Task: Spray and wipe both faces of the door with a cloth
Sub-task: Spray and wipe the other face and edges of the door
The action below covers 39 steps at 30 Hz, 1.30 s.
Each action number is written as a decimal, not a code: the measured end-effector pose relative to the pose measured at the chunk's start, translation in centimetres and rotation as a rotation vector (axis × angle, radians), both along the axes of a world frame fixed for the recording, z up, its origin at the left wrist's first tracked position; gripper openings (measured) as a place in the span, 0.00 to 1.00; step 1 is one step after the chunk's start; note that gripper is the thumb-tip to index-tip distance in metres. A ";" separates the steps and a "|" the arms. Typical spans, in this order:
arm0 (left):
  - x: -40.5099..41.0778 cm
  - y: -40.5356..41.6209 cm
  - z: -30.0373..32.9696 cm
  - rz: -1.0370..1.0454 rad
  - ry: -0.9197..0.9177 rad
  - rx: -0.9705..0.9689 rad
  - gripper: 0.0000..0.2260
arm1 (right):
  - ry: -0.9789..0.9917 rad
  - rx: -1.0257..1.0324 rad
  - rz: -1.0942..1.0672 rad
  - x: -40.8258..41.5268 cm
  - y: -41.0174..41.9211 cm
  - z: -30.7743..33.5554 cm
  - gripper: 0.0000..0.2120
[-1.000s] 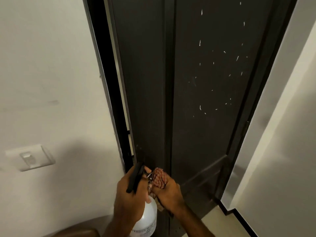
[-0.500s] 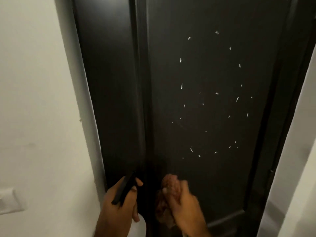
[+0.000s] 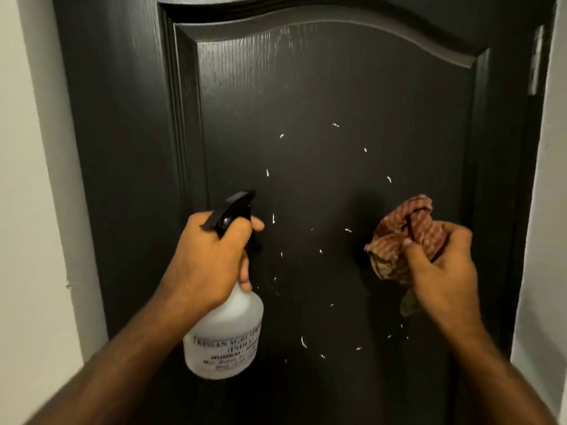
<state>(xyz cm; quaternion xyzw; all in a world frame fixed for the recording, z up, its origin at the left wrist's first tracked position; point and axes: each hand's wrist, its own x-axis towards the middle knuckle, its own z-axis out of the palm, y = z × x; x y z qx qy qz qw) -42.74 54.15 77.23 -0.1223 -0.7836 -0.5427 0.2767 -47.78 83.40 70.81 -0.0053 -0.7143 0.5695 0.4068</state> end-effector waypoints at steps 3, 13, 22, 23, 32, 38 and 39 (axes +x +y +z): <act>-1.3 1.4 3.8 0.008 0.020 -0.031 0.12 | 0.150 0.140 -0.198 -0.9 0.8 3.8 0.20; -3.7 3.5 9.0 0.142 0.058 -0.172 0.14 | 0.428 0.254 -0.256 -7.5 -2.6 14.5 0.22; -4.9 3.6 7.9 0.211 0.008 -0.260 0.14 | 0.584 0.909 -0.161 -8.2 -6.3 8.5 0.24; -4.8 3.4 7.8 0.209 -0.002 -0.262 0.13 | 0.583 0.942 -0.193 -8.4 -5.6 8.0 0.23; -4.7 0.9 7.2 0.208 -0.040 -0.192 0.12 | 0.541 0.345 -0.508 -11.6 -6.3 16.6 0.20; -5.2 1.2 6.4 0.204 0.039 -0.192 0.12 | 0.747 0.826 -0.416 -11.2 -10.5 11.7 0.20; -5.2 1.3 6.3 0.198 0.048 -0.200 0.13 | 0.804 0.947 -0.377 -11.4 -10.2 9.7 0.19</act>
